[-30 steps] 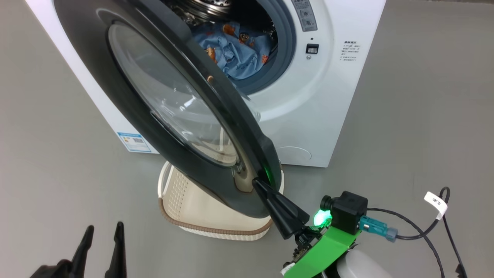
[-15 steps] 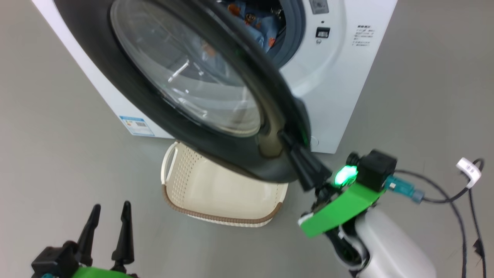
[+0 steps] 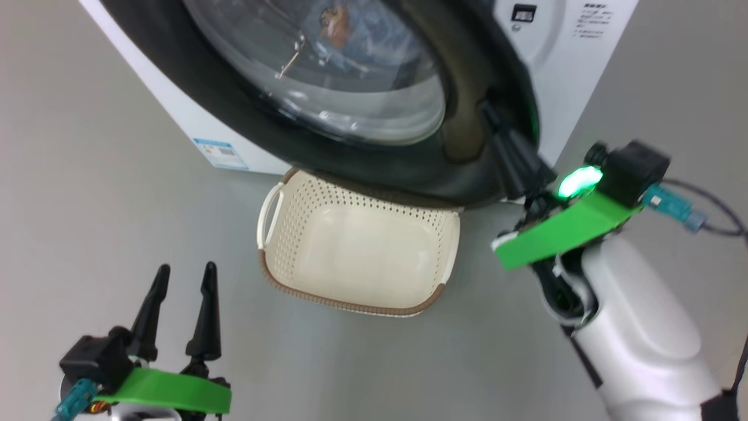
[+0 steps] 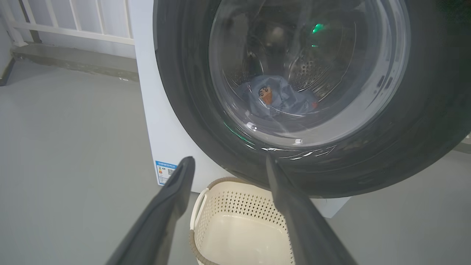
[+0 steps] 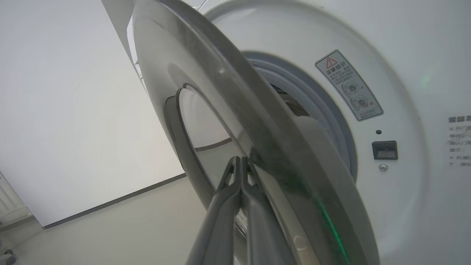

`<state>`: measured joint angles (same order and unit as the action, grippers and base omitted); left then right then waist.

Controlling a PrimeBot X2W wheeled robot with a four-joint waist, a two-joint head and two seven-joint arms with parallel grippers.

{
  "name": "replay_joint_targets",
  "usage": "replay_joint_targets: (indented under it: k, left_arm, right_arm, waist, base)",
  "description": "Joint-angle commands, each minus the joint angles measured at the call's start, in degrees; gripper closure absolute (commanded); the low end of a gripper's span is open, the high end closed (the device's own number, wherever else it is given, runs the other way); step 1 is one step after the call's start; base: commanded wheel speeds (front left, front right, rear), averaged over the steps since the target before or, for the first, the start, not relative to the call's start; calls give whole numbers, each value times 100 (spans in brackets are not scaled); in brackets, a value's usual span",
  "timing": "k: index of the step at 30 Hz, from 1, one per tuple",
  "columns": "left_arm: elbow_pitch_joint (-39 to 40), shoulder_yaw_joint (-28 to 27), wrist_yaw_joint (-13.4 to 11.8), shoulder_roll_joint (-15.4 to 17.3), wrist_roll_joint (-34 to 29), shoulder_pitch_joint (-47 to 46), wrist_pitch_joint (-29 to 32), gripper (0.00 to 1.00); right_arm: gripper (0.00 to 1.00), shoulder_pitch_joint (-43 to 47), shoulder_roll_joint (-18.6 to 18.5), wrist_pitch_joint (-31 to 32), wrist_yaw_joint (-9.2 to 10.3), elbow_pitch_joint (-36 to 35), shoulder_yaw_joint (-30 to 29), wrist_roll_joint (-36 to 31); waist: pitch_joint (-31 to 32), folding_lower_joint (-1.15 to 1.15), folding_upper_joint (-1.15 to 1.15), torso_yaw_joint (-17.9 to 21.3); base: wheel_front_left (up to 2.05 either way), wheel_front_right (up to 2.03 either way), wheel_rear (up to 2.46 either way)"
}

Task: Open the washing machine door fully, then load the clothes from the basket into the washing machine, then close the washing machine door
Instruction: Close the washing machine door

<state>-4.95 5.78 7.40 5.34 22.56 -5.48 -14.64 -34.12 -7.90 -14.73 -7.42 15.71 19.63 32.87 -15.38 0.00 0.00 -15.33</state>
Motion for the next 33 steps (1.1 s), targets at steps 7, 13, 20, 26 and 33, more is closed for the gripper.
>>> replay_joint_targets:
  k: [7, 13, 20, 26, 33]
  left_arm:
    - [216, -34, 9, 43, 68, -388, -36, 0]
    - [271, 56, 9, 10, 102, -536, -36, 0]
    - [242, 262, 9, -18, 146, -723, -36, 0]
    - [225, 345, 9, -25, 169, -833, -36, 0]
    - [156, 357, 9, 18, 169, -830, -36, 0]
  right_arm:
    - [100, -662, -61, -27, -7, 92, -269, -53]
    - [100, -1097, -84, -27, -7, 294, -640, -114]
    - [100, -1599, -104, -27, -7, 617, -988, -209]
    - [100, -1884, -91, -27, -7, 791, -1318, -265]
    - [100, -1857, -103, -27, -7, 854, -1228, -289]
  waist:
    - [-335, 0, 0, -238]
    - [-561, 0, 0, -362]
    - [-751, 0, 0, -527]
    - [-829, 0, 0, -606]
    - [-744, 0, 0, -581]
  base:
    - [0, 0, 0]
    - [0, 0, 0]
    - [0, 0, 0]
    - [0, 0, 0]
    - [0, 0, 0]
